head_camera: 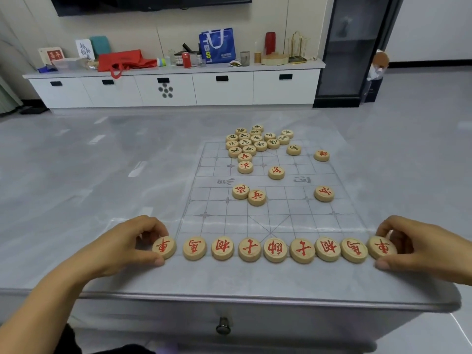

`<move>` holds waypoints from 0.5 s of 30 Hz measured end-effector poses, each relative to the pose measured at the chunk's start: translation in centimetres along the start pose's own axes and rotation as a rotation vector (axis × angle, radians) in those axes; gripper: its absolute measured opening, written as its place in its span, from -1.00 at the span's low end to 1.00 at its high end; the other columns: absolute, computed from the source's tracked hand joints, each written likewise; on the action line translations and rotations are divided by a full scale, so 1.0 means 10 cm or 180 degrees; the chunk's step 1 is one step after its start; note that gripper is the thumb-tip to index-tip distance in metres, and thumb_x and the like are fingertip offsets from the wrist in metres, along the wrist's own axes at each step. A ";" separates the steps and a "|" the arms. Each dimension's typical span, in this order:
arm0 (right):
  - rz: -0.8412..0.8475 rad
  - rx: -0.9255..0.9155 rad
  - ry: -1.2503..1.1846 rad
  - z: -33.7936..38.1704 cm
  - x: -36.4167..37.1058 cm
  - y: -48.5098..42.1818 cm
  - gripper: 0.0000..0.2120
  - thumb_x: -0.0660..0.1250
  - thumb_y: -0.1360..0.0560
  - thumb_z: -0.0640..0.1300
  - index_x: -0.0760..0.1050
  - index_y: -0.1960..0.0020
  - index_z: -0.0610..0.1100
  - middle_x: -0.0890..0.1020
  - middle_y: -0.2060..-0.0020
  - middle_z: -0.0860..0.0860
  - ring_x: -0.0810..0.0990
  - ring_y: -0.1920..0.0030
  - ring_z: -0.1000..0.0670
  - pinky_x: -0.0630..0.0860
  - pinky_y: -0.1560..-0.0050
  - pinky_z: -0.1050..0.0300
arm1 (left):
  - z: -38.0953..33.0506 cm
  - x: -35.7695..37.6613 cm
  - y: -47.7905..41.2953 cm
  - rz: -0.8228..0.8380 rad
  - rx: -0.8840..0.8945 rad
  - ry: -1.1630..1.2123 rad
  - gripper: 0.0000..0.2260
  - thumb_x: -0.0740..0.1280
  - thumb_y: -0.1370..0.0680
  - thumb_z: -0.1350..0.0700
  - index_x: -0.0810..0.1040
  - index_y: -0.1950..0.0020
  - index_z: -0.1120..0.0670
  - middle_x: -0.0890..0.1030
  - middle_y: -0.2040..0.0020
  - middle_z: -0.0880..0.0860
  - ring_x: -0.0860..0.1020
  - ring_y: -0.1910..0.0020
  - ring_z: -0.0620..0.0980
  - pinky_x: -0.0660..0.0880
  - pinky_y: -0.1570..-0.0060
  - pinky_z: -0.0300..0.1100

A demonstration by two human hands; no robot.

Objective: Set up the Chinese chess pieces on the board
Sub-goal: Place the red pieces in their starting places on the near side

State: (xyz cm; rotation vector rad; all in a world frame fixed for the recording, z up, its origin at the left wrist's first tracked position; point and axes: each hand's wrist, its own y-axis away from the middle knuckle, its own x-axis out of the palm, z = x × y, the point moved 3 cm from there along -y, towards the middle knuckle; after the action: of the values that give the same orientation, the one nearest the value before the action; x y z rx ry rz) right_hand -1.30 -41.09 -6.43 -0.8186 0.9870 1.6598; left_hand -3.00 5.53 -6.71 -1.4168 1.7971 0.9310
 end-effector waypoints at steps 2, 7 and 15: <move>0.0034 -0.0017 -0.0027 0.02 -0.01 0.03 -0.12 0.12 0.31 0.65 0.42 0.06 0.31 0.55 0.28 0.03 0.49 0.19 0.29 0.45 0.24 0.25 | 0.00 0.00 0.00 0.0033 -0.0019 -0.0002 -0.62 0.54 -0.29 0.08 0.49 0.00 -0.17 0.54 0.04 -0.09 0.49 0.07 -0.08 0.40 0.15 -0.36; -0.0065 -0.0284 -0.0096 0.09 -0.03 0.07 -0.40 0.49 -0.03 0.33 0.28 0.03 0.51 0.50 0.22 0.04 0.48 0.18 0.11 0.42 0.22 0.25 | -0.03 0.00 0.00 0.0066 0.0062 0.0017 -0.66 0.53 -0.31 0.11 0.51 0.02 -0.16 0.54 0.05 -0.07 0.49 0.07 -0.06 0.41 0.14 -0.45; -0.0153 -0.0198 -0.0098 -0.04 0.00 0.04 -0.19 0.10 0.21 0.67 0.28 -0.02 0.47 0.48 0.11 0.27 0.45 0.09 0.23 0.47 0.25 0.20 | -0.08 0.03 -0.02 0.0102 0.0083 -0.0050 -0.69 0.53 -0.30 0.08 0.52 0.06 -0.17 0.53 0.08 -0.10 0.48 0.11 -0.09 0.38 0.18 -0.38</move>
State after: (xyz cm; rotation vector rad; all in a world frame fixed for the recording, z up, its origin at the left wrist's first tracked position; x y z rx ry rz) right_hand -1.71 -41.49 -6.53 -0.8491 0.8917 1.6641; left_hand -2.94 4.66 -6.58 -1.3647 1.8188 0.9294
